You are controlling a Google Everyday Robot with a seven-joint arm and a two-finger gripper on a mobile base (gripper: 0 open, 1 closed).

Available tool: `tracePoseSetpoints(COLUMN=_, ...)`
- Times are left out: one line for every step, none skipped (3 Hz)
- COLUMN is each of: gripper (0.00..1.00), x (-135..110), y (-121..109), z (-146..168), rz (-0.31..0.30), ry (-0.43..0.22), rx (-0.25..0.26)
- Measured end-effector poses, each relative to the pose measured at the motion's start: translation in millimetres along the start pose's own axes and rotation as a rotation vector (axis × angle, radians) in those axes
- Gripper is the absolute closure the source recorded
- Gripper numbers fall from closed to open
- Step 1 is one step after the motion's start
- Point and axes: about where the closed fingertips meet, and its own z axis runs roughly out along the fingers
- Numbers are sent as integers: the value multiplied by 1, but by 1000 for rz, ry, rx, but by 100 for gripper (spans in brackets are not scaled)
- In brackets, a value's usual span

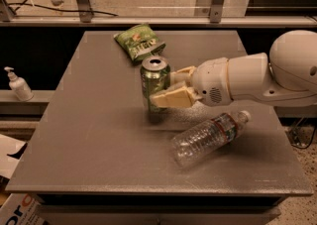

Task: Pick green can

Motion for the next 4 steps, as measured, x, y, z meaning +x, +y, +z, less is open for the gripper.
tracePoseSetpoints(gripper=100, x=-5, y=-19, z=2, rz=-17, ry=-10, rx=56)
tracePoseSetpoints(gripper=100, x=-8, y=-63, z=11, rz=-22, ry=-21, rx=141)
tracePoseSetpoints(gripper=100, x=-5, y=-107, z=20, rz=-16, ry=-13, rx=205)
tracePoseSetpoints(gripper=100, x=-6, y=-147, z=33, rz=-9, ry=-10, rx=250)
